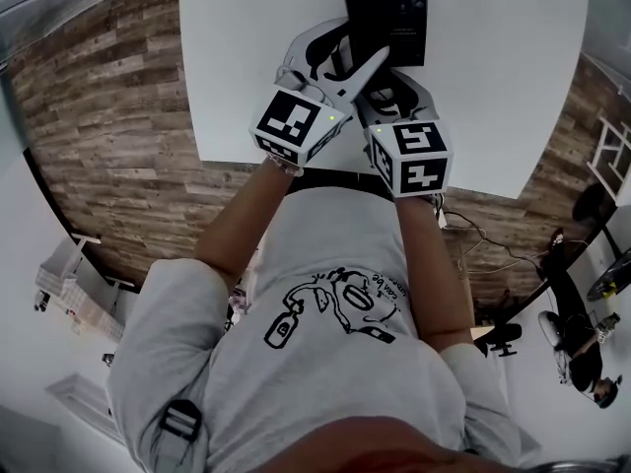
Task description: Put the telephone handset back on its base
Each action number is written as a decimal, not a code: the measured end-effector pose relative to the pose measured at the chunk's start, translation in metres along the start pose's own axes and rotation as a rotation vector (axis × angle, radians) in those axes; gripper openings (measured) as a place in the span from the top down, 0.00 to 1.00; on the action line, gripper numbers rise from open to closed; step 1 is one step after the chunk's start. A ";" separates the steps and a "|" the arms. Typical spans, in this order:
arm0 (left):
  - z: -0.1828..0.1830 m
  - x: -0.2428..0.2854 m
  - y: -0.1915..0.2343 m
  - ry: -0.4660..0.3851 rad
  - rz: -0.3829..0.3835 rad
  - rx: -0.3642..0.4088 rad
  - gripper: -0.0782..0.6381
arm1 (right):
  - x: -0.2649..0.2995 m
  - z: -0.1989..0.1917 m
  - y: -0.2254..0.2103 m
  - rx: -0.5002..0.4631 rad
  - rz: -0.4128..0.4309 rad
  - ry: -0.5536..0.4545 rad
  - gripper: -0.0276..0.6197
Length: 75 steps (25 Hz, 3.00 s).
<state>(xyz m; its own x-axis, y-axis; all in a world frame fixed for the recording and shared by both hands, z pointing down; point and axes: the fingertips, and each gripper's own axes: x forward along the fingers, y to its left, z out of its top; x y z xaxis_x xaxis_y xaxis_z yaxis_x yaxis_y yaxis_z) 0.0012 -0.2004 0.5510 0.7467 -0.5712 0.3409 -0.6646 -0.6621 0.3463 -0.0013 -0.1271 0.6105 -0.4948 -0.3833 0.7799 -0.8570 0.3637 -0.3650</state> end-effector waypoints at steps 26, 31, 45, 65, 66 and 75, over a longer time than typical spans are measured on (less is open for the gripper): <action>-0.024 0.016 0.042 0.131 0.107 -0.043 0.60 | 0.016 0.004 -0.002 0.097 -0.007 0.008 0.61; -0.025 0.017 0.044 0.135 0.101 -0.043 0.60 | 0.007 -0.012 -0.007 0.016 -0.057 0.035 0.61; -0.015 0.018 0.050 0.094 0.114 -0.006 0.63 | 0.021 -0.039 -0.023 -0.081 -0.130 0.015 0.92; -0.003 0.018 0.048 0.135 0.208 0.275 0.60 | 0.021 -0.024 -0.024 0.005 -0.120 -0.019 0.94; -0.004 0.018 0.049 0.138 0.207 0.279 0.60 | 0.024 -0.025 -0.024 0.004 -0.110 -0.004 0.94; -0.009 0.018 0.054 0.239 0.273 0.390 0.62 | 0.012 -0.015 -0.028 0.013 -0.075 0.005 0.91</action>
<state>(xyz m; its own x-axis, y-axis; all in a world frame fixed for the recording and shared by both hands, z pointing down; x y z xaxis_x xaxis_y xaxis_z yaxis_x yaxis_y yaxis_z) -0.0214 -0.2420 0.5837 0.4903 -0.6516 0.5788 -0.7404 -0.6617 -0.1178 0.0192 -0.1291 0.6382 -0.4283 -0.4051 0.8077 -0.8935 0.3231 -0.3118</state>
